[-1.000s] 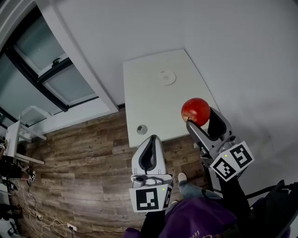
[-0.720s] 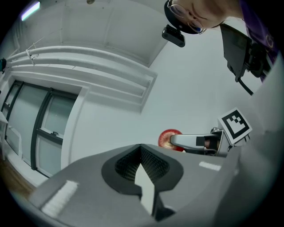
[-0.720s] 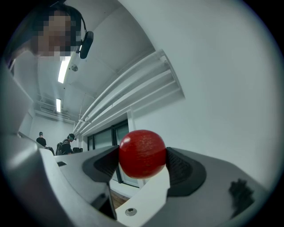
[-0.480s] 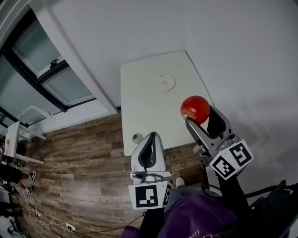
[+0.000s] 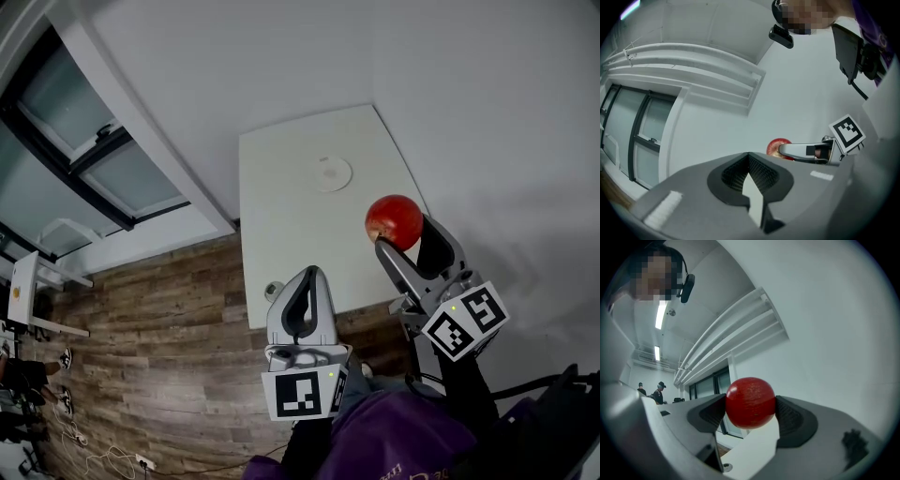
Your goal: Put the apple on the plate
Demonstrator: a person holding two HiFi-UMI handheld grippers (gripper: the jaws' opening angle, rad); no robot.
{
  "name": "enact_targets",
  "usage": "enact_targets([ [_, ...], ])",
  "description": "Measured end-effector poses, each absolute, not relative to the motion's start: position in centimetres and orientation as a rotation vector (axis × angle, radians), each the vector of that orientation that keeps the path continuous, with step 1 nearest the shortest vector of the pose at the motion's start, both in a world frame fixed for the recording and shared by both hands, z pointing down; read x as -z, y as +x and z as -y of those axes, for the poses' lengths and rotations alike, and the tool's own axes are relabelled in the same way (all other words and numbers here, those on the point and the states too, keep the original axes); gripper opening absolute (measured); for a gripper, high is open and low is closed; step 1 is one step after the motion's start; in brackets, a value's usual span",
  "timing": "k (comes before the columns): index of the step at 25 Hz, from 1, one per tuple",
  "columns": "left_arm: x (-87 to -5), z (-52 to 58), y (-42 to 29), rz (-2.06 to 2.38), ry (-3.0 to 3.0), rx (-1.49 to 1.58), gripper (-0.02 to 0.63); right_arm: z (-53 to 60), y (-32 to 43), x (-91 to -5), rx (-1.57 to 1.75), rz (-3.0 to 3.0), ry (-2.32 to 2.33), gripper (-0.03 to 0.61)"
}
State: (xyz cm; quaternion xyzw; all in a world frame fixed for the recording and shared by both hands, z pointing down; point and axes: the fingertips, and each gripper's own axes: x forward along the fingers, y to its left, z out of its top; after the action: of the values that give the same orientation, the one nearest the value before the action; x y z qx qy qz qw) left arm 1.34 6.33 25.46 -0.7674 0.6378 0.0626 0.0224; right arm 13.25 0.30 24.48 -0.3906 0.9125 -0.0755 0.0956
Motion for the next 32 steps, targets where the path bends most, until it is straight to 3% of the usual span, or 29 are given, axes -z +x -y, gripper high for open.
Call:
enact_targets([
  [32, -30.2, 15.9, -5.5, -1.856, -2.677, -0.164, 0.008, 20.4, 4.5, -30.8, 0.370, -2.714, -1.377, 0.330],
])
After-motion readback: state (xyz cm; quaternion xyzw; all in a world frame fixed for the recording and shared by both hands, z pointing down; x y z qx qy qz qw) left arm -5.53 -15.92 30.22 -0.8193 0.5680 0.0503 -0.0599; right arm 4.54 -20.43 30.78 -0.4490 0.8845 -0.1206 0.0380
